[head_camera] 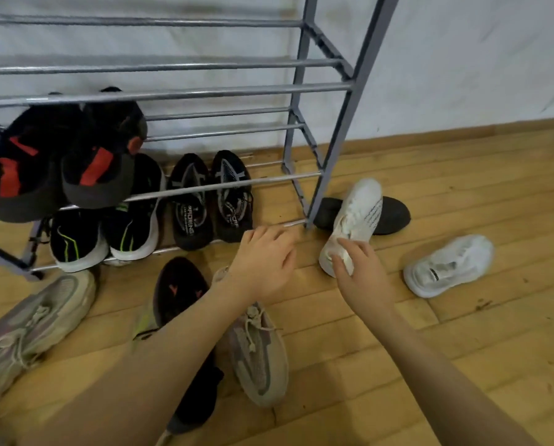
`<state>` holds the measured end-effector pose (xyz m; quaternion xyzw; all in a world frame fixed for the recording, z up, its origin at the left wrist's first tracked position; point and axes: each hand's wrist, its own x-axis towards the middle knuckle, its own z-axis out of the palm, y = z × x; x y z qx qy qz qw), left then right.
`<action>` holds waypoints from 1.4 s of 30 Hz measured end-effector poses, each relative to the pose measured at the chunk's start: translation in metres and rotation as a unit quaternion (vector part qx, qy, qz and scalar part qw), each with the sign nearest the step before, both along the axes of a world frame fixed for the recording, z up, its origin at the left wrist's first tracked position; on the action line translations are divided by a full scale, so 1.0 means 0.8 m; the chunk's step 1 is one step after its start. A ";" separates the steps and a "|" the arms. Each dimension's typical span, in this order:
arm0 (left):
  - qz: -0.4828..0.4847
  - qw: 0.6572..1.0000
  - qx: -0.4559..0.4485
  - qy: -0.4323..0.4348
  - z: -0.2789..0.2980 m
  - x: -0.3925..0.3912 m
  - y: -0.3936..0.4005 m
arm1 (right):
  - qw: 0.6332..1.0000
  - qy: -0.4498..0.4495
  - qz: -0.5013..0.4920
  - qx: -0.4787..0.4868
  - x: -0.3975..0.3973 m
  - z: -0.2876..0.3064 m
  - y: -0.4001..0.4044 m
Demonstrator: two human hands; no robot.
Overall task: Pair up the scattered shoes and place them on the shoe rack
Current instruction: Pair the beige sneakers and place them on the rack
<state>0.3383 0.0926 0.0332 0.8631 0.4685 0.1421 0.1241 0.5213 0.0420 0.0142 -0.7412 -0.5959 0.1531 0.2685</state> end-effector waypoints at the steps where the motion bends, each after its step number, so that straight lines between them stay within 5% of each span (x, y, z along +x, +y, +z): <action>1: -0.002 1.000 -0.002 -0.007 -0.011 0.013 0.005 | 1.000 0.002 -0.010 -0.008 0.012 -0.013 0.005; 14: -0.012 0.980 -0.199 0.002 -0.135 0.138 0.063 | 0.987 0.038 -0.098 -0.122 0.096 -0.120 0.051; 21: -0.010 0.957 -0.262 -0.124 -0.149 0.152 0.061 | 0.993 0.084 -0.067 -0.044 0.092 -0.124 0.047; 25: 0.010 0.916 -0.321 -0.239 -0.147 0.147 0.045 | 0.990 0.110 -0.082 -0.017 0.086 -0.123 0.036; 33: 0.070 0.907 -0.288 -0.298 -0.131 0.093 -0.024 | 0.987 0.156 -0.028 0.034 0.047 -0.108 -0.012; 42: 0.084 0.951 -0.183 -0.236 -0.097 0.043 -0.114 | 0.985 0.171 -0.011 0.002 -0.005 -0.100 -0.091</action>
